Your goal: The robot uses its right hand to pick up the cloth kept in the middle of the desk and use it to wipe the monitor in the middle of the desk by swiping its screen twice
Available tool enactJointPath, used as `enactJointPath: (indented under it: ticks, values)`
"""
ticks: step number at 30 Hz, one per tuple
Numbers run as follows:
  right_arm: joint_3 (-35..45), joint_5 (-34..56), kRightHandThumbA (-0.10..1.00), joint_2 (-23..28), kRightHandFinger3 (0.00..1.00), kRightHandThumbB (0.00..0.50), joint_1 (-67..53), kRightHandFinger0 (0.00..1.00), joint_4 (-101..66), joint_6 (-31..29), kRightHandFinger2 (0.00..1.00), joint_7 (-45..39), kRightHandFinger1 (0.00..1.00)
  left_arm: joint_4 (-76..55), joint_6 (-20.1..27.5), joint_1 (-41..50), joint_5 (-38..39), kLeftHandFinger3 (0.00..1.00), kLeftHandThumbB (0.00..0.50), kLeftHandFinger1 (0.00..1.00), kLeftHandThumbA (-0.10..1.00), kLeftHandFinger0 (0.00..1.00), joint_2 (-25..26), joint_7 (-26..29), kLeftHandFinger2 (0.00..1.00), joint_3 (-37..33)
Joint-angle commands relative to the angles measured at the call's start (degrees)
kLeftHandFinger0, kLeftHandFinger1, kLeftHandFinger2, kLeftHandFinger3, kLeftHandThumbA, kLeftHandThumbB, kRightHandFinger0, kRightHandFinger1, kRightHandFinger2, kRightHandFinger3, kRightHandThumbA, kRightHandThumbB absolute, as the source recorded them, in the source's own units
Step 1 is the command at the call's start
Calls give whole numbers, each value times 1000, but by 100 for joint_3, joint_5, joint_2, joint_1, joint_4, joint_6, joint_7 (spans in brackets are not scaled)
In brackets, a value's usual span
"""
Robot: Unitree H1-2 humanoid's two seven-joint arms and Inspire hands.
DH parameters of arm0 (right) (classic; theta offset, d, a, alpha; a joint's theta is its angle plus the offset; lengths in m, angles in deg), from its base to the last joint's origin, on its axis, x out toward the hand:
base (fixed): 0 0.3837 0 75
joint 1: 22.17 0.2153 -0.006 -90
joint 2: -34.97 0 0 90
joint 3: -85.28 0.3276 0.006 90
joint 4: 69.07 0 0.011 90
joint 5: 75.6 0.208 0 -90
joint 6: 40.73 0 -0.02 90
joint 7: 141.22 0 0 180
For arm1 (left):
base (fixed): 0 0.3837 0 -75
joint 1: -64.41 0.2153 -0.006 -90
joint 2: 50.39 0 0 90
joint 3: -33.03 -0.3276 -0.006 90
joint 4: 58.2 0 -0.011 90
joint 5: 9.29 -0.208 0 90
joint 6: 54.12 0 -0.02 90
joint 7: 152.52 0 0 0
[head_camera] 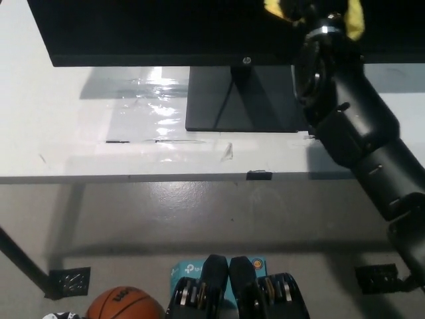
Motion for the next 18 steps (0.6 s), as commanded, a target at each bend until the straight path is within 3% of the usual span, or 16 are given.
enactJointPath:
  ticks: [1, 3, 4, 5, 7, 8, 9, 10, 11, 14, 15, 17, 18]
  values:
    - [284, 43, -100, 688, 458, 266, -27, 0, 0, -260, 252, 275, 2, -159, 137, 74, -18, 808, 338, 517, 458, 480, 131, -23, 688, 31]
    - [373, 142, -100, 753, 516, 287, -71, 0, -54, -231, 87, 116, 0, -180, 118, 90, -12, 809, 339, 523, 460, 494, 132, -23, 689, 41]
    - [437, 163, -100, 805, 398, 282, -143, 0, -234, -191, 38, 34, 0, -145, 152, 90, -9, 808, 346, 521, 468, 493, 133, -19, 688, 46]
    - [472, 113, -100, 896, 237, 198, -183, 0, -296, -45, 3, -30, 0, -62, 199, 75, 23, 796, 352, 515, 453, 479, 126, -23, 676, 62]
    - [494, 66, -100, 955, 196, 179, -208, 0, -309, 45, 0, -84, 0, -71, 173, 93, 92, 796, 349, 519, 443, 479, 114, -59, 677, 91]
    - [554, 92, -100, 1071, 116, 175, -253, 0, -373, 65, 3, -144, 0, -45, 230, 85, 19, 791, 356, 513, 464, 475, 126, -27, 668, 65]
    - [586, 102, -100, 1119, 169, 188, -263, 0, -361, 28, 11, -136, 0, -104, 109, 92, 22, 787, 357, 517, 455, 482, 114, -22, 666, 77]
    - [591, 87, -100, 1133, 251, 168, -233, 0, -324, 119, 76, -209, 28, -85, 129, 104, 38, 791, 354, 520, 452, 486, 114, -27, 670, 87]
    - [596, 72, -100, 1152, 324, 198, -218, 0, -304, 126, 62, -205, 2, -73, 180, 102, 17, 793, 350, 519, 457, 485, 120, -25, 670, 75]
    - [631, 51, -100, 1183, 309, 211, -184, 0, -265, 159, 28, -175, 0, -67, 197, 101, 26, 791, 351, 520, 449, 494, 113, -30, 659, 80]
    - [670, 75, -100, 1201, 170, 167, -185, 0, -319, 187, 1, -207, 0, -109, 127, 112, 30, 792, 344, 533, 436, 510, 102, -22, 667, 89]
    - [693, 64, -100, 1200, 259, 193, -184, 0, -361, 225, 90, -222, 46, -134, 117, 116, 0, 788, 335, 539, 434, 511, 104, -13, 668, 78]
    - [699, 57, -100, 1184, 344, 238, -177, 0, -361, 251, 96, -226, 23, -135, 99, 123, -23, 795, 341, 546, 443, 516, 101, -5, 671, 66]
